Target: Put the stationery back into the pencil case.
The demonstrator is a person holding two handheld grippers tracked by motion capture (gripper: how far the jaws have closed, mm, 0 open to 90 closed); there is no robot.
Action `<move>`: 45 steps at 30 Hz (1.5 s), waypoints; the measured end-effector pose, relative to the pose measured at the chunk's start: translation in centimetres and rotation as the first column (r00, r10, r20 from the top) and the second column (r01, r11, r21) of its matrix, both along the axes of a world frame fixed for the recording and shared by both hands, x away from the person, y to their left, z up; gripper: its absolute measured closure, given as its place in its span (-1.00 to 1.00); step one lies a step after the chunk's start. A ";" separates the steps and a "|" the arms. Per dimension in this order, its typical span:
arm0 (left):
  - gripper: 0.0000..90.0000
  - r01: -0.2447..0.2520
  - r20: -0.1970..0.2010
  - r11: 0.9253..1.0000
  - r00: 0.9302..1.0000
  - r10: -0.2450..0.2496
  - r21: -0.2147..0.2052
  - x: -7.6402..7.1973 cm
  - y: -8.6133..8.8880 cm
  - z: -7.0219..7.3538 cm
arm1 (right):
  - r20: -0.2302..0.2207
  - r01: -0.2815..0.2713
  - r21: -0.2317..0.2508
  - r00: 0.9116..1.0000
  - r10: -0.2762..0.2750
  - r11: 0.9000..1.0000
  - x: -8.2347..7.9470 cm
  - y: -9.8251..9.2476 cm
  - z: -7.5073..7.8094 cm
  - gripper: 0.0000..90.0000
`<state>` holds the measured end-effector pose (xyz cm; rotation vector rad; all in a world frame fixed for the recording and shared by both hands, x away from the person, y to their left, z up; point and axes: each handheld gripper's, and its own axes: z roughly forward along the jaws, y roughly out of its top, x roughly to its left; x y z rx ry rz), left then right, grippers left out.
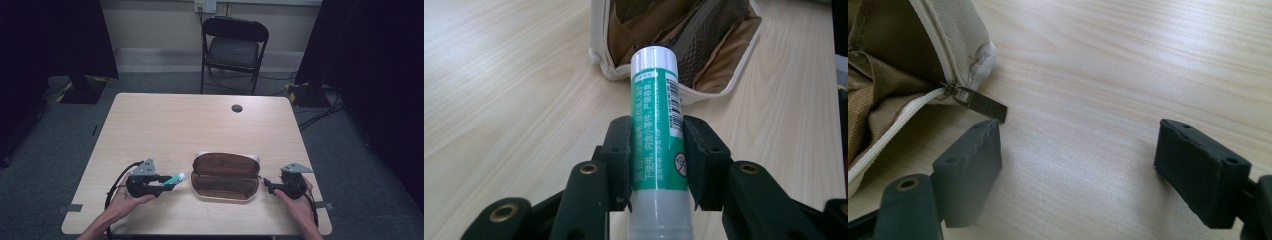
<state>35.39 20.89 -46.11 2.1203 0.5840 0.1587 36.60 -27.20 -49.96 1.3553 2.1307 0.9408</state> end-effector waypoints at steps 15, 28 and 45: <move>0.47 -0.002 0.055 0.999 0.998 0.004 -0.036 -0.3 -0.6 1.4 | 0.000 0.000 -0.001 1.000 0.000 1.000 0.1 0.0 0.0 -0.61; 0.47 0.041 0.100 0.999 0.994 -0.038 -0.024 -0.9 -1.7 3.6 | 0.000 -0.001 -0.002 1.000 0.001 1.000 0.1 0.0 0.0 -0.61; 0.47 0.116 0.150 0.993 0.982 -0.117 0.015 0.6 -7.2 5.8 | 0.001 -0.003 -0.002 1.000 0.003 1.000 0.1 0.0 0.0 -0.61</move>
